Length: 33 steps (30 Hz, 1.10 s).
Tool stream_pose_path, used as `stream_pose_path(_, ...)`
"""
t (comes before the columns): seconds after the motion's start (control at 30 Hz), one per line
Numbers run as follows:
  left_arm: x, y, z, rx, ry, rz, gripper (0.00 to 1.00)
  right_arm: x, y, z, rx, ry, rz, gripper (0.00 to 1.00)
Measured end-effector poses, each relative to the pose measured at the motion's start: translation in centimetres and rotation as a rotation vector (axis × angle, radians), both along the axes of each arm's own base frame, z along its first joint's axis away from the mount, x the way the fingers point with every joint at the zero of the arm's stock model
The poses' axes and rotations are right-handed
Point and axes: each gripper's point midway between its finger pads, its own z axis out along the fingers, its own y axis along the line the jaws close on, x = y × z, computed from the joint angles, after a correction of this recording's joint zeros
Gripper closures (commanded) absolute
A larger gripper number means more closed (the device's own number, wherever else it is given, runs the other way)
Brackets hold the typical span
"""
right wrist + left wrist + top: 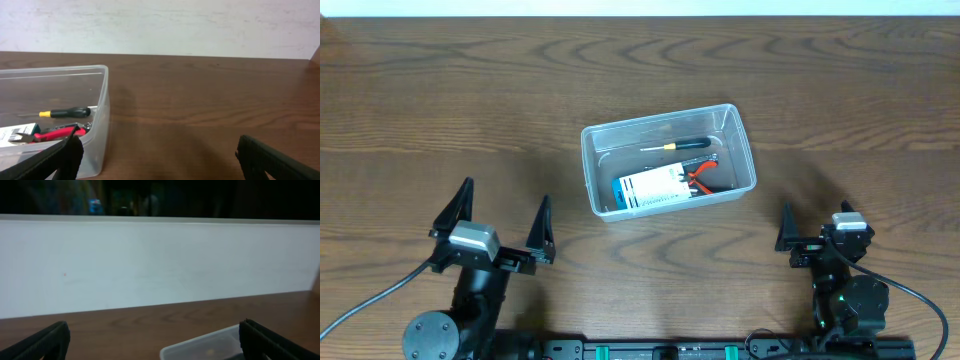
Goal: Pack container
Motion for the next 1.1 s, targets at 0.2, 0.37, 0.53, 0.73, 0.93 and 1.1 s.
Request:
stream_pose_path(0.2, -0.4, 0.8, 0.9, -0.018, -0.151, 0.047, 0.02, 0.0, 0.0, 0.0, 0.0, 0.0, 0.0, 0.01)
stream_pose_path(0.37, -0.6, 1.6, 0.8, -0.032, -0.227, 0.086, 0.02, 0.0, 0.0, 0.0, 0.0, 0.0, 0.0, 0.01)
stream_pose_path(0.53, 0.1, 2.4, -0.4, -0.03, -0.203, 0.129, 0.02, 0.0, 0.0, 0.0, 0.0, 0.0, 0.0, 0.01)
stream_pose_path(0.73, 0.2, 2.9, -0.4, 0.002, -0.209, 0.162, 0.02, 0.0, 0.0, 0.0, 0.0, 0.0, 0.0, 0.01)
stream_pose_path(0.93, 1.6, 2.9, -4.1, 0.029, -0.136, 0.166, 0.02, 0.0, 0.0, 0.0, 0.0, 0.0, 0.0, 0.01)
stream_pose_path(1.1, 2.7, 2.9, -6.9, 0.046, -0.115, 0.167, 0.02, 0.0, 0.0, 0.0, 0.0, 0.0, 0.0, 0.01)
